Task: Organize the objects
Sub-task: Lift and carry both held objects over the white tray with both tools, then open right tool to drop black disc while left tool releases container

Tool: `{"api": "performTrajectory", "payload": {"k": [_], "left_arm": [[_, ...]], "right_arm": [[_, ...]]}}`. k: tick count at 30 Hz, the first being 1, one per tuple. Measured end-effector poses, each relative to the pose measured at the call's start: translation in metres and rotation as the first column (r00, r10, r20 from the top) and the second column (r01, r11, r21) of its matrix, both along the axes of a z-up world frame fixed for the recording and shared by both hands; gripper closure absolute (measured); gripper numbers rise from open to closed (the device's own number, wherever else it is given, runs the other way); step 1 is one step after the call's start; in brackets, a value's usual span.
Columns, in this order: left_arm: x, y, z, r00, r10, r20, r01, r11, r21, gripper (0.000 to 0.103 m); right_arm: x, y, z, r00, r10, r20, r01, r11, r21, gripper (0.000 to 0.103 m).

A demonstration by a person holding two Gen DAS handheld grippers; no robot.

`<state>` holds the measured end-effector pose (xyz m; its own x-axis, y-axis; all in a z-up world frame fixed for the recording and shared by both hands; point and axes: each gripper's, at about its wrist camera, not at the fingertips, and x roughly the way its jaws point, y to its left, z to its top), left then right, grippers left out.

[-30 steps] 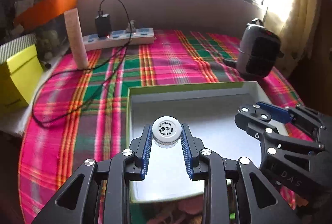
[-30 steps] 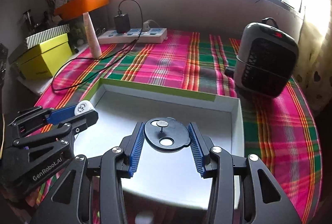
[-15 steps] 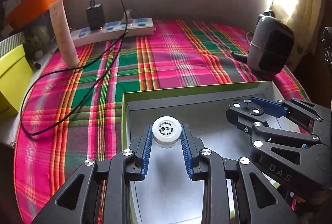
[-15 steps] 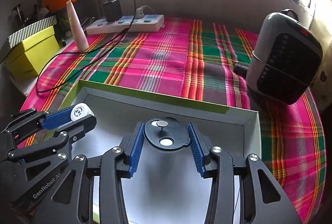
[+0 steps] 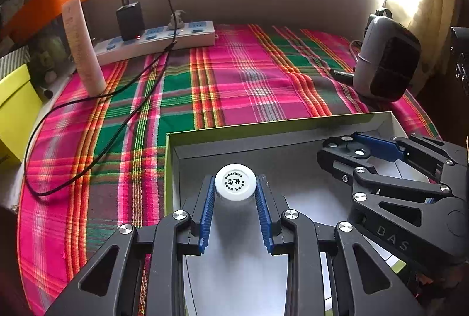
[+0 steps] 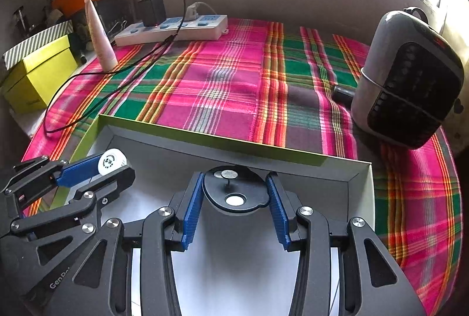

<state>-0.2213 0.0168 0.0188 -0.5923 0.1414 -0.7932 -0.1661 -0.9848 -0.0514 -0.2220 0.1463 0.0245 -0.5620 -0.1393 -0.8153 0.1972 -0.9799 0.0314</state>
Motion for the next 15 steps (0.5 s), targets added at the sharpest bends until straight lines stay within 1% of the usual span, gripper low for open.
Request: {"api": "performTrajectory", "payload": {"k": [15], "left_arm": [[-0.0011,0.0030,-0.0024,1.000,-0.008,0.006,0.008,1.000,-0.006,0.076]], "right_arm": [[-0.0005,0.0007,-0.0019,1.000,-0.003,0.011,0.003,1.000,0.003,0.059]]}}
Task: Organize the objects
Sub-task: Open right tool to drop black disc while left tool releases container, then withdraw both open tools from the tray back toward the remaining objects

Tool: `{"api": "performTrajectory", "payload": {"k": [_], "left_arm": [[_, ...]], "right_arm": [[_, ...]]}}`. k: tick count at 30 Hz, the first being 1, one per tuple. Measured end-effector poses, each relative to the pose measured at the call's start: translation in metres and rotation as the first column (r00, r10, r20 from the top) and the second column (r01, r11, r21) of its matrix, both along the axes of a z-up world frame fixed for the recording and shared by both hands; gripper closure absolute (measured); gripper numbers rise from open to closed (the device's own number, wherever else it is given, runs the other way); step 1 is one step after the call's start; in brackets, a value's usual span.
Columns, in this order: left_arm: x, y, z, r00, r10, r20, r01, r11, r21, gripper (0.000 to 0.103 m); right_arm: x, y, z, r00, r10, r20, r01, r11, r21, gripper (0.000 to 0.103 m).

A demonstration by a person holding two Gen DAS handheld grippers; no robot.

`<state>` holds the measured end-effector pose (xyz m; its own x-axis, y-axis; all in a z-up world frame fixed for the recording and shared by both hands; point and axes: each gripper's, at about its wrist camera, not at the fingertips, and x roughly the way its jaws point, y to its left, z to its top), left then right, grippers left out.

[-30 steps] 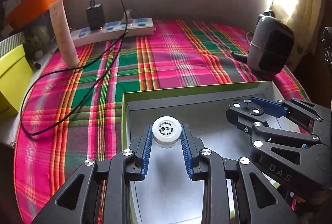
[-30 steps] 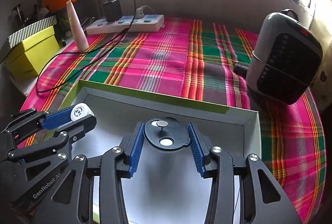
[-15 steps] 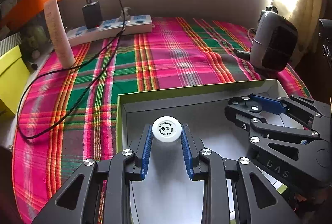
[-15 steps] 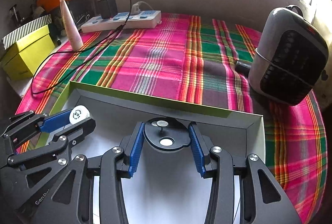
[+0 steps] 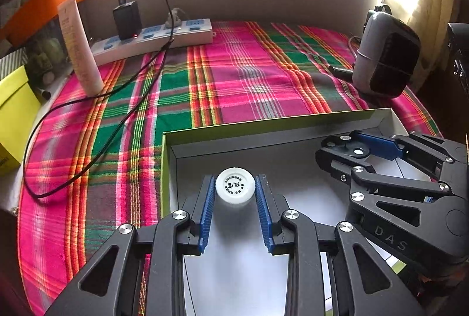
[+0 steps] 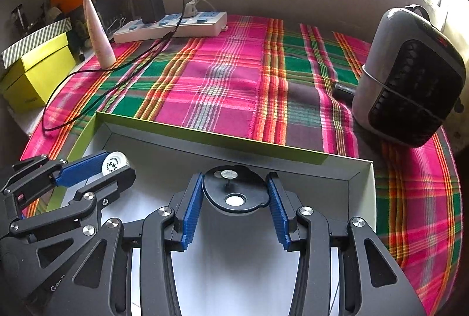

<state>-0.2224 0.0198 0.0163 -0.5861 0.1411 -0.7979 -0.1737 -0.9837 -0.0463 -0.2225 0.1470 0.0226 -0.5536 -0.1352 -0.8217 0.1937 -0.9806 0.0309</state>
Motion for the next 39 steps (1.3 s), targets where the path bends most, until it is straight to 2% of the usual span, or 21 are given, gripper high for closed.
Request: {"api": "performTrajectory", "payload": {"k": [5,8,10,24,39], "left_arm": [[0.002,0.000,-0.001,1.000,-0.003,0.002,0.003,1.000,0.005,0.073],[0.005,0.001,0.001,1.000,-0.006,-0.006,0.006,1.000,-0.005,0.067],[0.007,-0.001,0.003,1.000,-0.005,-0.006,0.005,1.000,0.005,0.064],[0.031,-0.009,0.014,1.000,0.006,-0.014,-0.006,1.000,0.029,0.060],[0.070,-0.020,0.027,0.997,0.058,-0.054,-0.055,0.997,0.047,0.058]], "right_arm": [[0.000,0.000,0.000,1.000,-0.011,0.002,0.011,1.000,0.003,0.058],[0.001,0.001,0.001,1.000,-0.016,0.003,0.016,1.000,-0.002,0.058],[0.003,0.002,0.002,1.000,-0.018,0.000,0.018,1.000,-0.006,0.053],[0.026,0.005,0.016,0.998,-0.045,-0.035,0.044,0.999,-0.018,0.052],[0.069,0.010,0.029,0.993,-0.077,-0.093,0.072,0.996,-0.054,0.052]]}}
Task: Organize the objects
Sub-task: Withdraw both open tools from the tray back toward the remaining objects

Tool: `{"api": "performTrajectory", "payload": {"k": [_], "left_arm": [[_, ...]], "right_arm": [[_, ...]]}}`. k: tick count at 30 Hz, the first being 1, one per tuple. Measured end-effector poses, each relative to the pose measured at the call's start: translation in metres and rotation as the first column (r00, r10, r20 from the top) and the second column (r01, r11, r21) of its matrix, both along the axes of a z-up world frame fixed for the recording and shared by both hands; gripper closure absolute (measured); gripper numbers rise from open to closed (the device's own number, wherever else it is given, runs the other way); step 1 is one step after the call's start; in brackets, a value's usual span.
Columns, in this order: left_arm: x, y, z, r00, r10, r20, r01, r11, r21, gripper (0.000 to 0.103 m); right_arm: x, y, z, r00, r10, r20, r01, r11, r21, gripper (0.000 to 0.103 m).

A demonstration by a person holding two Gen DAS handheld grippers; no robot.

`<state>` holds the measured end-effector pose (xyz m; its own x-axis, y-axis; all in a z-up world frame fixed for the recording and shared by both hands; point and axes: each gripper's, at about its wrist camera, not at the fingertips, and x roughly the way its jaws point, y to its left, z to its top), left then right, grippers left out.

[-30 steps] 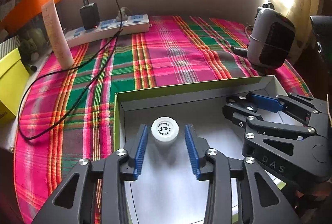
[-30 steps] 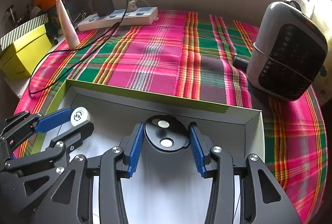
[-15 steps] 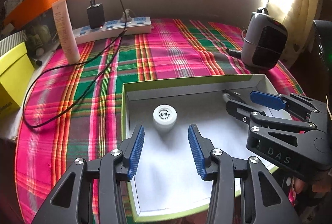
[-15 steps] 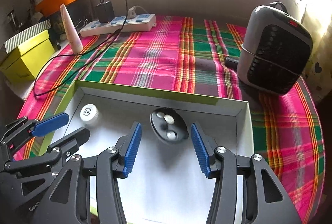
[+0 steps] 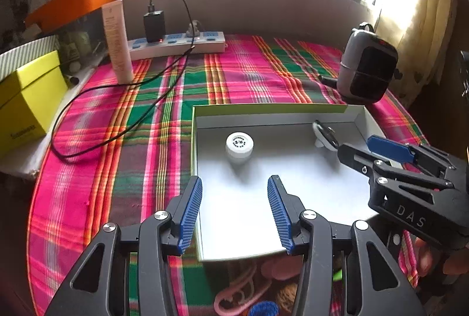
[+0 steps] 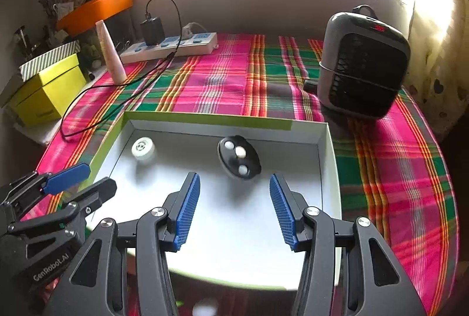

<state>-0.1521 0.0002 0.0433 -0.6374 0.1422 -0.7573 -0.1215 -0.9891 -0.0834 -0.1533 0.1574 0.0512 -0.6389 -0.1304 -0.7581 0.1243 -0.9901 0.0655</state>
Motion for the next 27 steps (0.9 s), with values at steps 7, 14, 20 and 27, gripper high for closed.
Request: {"api": "performTrajectory", "payload": {"k": [7,14,20,27], "left_arm": [[0.021,-0.003,0.003,1.000,0.012,-0.028,-0.013,1.000,-0.013,0.058],[0.043,-0.011,0.002,1.000,0.018,-0.026,-0.017,1.000,0.016,0.058],[0.061,-0.013,0.001,0.999,0.009,-0.049,-0.008,1.000,0.024,0.058],[0.077,-0.018,-0.005,0.999,-0.007,-0.050,0.009,0.999,0.036,0.058]], "right_arm": [[0.027,-0.002,0.005,0.999,0.003,-0.035,-0.003,1.000,0.006,0.052],[0.049,0.003,0.004,0.999,-0.006,-0.052,0.006,1.000,-0.001,0.052],[0.068,0.007,0.003,0.998,-0.009,-0.067,0.010,1.000,0.010,0.052],[0.087,0.015,-0.001,0.997,-0.032,-0.075,0.033,0.999,0.003,0.052]]}}
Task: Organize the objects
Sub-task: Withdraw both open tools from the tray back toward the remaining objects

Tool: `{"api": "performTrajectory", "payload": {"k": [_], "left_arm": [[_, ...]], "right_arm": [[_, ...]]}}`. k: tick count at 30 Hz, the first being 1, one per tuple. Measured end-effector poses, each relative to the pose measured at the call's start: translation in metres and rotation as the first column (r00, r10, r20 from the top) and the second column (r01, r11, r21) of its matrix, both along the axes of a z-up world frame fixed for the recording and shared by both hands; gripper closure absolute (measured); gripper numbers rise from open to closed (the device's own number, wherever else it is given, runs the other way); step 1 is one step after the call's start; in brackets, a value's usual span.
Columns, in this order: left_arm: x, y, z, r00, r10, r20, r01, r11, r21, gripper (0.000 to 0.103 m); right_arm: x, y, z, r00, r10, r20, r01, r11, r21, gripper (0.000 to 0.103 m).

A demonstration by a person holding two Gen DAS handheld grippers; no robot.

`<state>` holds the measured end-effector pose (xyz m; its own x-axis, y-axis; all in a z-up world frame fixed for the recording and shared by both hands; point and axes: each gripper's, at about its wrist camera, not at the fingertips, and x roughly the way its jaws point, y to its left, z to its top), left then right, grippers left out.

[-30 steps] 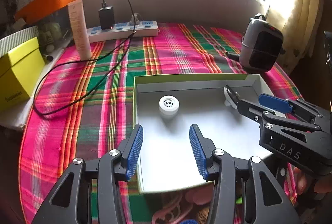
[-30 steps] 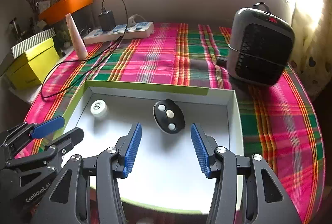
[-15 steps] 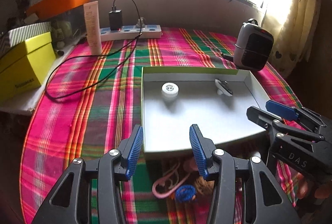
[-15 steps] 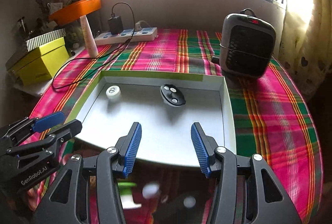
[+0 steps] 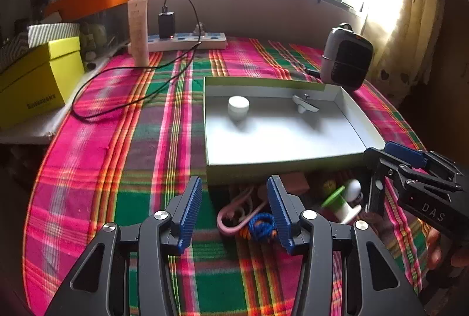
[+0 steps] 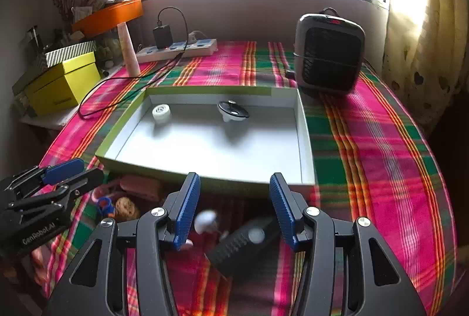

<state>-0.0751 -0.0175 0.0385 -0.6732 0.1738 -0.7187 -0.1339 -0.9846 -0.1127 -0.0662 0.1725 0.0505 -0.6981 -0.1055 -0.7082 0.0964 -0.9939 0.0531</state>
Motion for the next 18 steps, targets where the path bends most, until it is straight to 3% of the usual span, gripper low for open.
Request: {"api": "performTrajectory", "payload": {"k": [18], "left_arm": [[0.023,-0.003,-0.021,0.995,-0.090,0.032,0.089,0.996,0.027,0.058]], "right_arm": [[0.033,0.018,-0.014,0.999,-0.038,0.011,0.038,0.999,-0.015,0.052]]}}
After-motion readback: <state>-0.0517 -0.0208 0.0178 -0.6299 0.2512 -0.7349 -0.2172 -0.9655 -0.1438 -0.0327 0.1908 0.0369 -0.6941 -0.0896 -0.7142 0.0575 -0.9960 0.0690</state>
